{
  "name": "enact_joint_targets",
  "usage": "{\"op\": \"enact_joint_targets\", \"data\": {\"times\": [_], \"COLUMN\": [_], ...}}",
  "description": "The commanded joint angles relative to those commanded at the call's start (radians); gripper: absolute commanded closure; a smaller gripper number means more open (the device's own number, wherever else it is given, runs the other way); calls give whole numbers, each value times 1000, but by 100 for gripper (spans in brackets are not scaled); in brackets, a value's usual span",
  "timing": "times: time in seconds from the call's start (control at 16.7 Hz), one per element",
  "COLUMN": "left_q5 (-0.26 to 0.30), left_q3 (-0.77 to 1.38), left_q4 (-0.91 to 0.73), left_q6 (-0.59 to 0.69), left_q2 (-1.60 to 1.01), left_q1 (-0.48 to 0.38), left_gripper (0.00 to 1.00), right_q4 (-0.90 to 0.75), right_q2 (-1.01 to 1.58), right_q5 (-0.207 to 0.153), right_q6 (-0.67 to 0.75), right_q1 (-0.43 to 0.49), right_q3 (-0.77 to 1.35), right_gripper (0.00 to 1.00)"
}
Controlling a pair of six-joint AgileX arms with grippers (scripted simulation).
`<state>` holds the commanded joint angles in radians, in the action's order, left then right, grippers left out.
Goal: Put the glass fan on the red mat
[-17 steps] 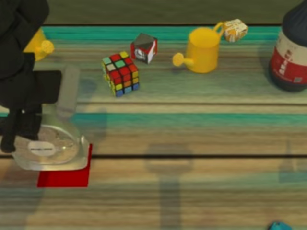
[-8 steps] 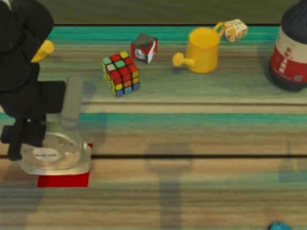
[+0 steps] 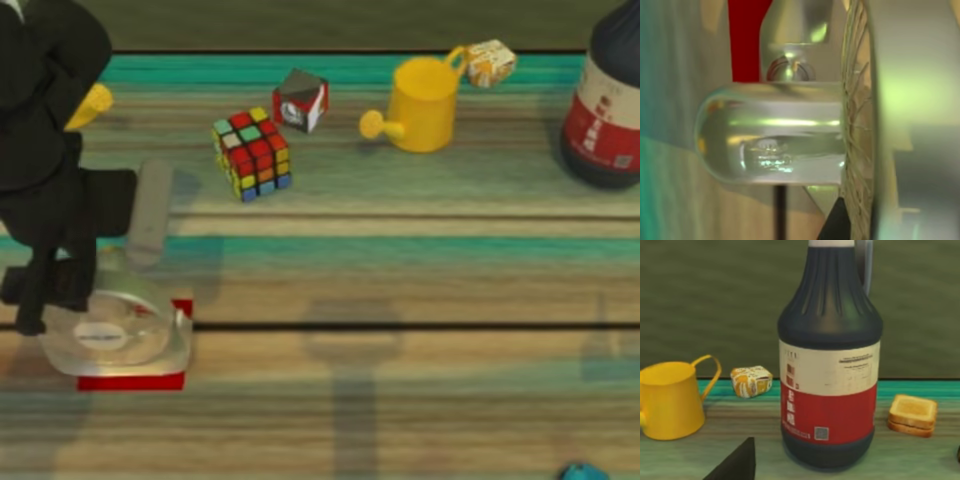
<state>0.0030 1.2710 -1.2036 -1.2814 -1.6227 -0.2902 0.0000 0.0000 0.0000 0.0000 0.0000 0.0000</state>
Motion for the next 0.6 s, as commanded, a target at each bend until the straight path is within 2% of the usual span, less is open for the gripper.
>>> {"op": "enact_joint_targets", "data": {"times": [0.24, 0.6], "left_q5": [0, 0], "left_q3": [0, 0], "left_q4": [0, 0], "left_q6": [0, 0], "left_q2": [0, 0], "left_q1": [0, 0], "left_gripper": [2, 0], "right_q4": [0, 0], "right_q2": [0, 0], "right_q5": [0, 0], "right_q6": [0, 0], "right_q1": [0, 0], "right_q3": [0, 0], "right_gripper": [0, 0]}}
